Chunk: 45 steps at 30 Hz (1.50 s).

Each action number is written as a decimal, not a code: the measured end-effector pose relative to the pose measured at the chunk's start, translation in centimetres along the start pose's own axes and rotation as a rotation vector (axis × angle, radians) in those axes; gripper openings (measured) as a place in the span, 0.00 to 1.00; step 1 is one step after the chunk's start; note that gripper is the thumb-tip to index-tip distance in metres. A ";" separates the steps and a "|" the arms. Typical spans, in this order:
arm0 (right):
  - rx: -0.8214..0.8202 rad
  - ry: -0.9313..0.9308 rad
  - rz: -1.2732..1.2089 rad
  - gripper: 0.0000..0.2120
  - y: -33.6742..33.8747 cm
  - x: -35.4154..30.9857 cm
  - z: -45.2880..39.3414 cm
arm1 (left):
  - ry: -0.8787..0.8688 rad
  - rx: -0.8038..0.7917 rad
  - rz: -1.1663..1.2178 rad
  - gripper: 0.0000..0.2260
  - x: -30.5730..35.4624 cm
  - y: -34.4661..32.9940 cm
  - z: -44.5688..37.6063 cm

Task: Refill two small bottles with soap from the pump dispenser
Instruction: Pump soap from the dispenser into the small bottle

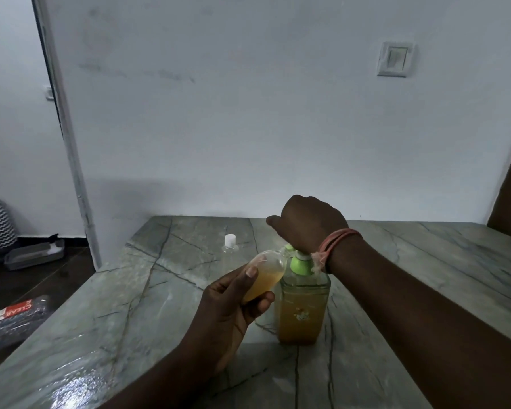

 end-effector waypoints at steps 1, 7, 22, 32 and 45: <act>-0.013 -0.006 -0.003 0.20 0.0 0.2 0.0 | 0.001 0.001 -0.007 0.12 0.0 -0.1 0.0; -0.062 -0.006 0.054 0.18 0.3 -0.3 0.1 | 0.009 0.018 -0.004 0.12 0.6 -0.4 0.6; -0.114 0.025 0.073 0.18 0.2 -1.0 0.3 | 0.029 0.036 0.016 0.11 0.6 -0.2 0.6; -0.036 0.020 0.016 0.18 0.0 -0.3 0.6 | 0.035 0.039 0.023 0.11 0.3 0.0 0.4; -0.047 -0.002 -0.001 0.15 -0.3 -0.1 0.2 | 0.030 0.027 0.013 0.13 0.1 0.1 0.2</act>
Point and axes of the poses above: each hand's wrist, its own z-axis away from the middle knuckle, its own y-axis out of the back of the hand, x = y × z, the point moved 9 cm from there along -z, towards the middle knuckle, and after that the axes turned 13 degrees about -z, right-handed, at the moved point
